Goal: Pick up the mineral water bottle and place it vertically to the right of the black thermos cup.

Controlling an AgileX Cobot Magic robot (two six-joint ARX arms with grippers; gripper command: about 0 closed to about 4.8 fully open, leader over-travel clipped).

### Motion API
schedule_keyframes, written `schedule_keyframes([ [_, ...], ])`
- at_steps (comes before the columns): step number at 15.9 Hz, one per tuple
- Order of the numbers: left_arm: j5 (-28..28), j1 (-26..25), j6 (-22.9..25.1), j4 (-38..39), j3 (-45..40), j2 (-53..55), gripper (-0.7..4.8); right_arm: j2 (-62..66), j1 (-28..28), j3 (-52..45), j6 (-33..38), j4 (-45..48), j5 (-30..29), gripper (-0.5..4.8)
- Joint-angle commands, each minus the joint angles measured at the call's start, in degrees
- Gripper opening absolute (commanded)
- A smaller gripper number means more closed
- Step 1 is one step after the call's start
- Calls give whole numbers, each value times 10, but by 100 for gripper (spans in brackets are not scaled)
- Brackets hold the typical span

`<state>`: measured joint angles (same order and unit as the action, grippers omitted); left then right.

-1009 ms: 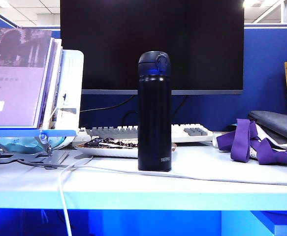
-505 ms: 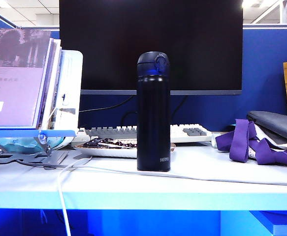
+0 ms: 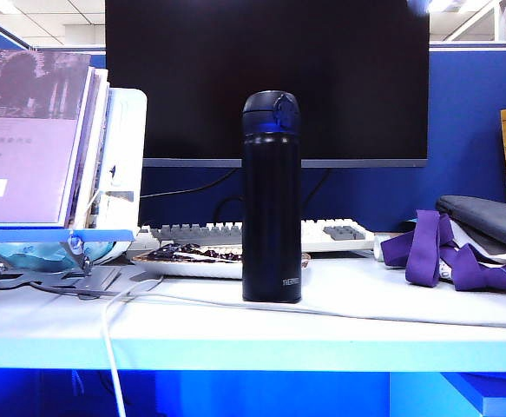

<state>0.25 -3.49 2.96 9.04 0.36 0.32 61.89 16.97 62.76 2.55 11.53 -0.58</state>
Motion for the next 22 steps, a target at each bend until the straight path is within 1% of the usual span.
schedule_keyframes([
  [1, 0, 0, 0, 7, 0, -1, -3, -6, 12, -66, 0, 86, 56, 144],
  [4, 0, 0, 0, 7, 0, -1, -3, -6, 19, -103, 2, 100, 84, 143],
  [7, -1, 0, 0, 7, 0, -1, -3, 27, 28, -116, 2, 113, 87, 143],
  [9, -1, -1, 0, 7, 0, -1, -3, 59, 33, -160, 2, 192, 97, 142],
  [11, -1, 0, 0, 7, 0, -1, -3, 86, 34, -184, 2, 235, 97, 133],
  [13, 0, 0, 0, 7, 0, -1, -3, 118, 44, -207, -14, 294, 99, 124],
  [15, 0, 0, 0, 7, 0, -1, -3, 156, 50, -210, -15, 310, 98, 124],
  [17, 0, 0, 0, 7, 0, -1, -3, 213, 71, -210, -13, 346, 99, 124],
  [20, 0, 0, 0, 7, 0, -1, -3, 269, 97, -211, -27, 376, 139, 124],
  [22, 0, 0, 0, 7, 0, -1, -3, 291, 104, -211, -39, 397, 157, 124],
])
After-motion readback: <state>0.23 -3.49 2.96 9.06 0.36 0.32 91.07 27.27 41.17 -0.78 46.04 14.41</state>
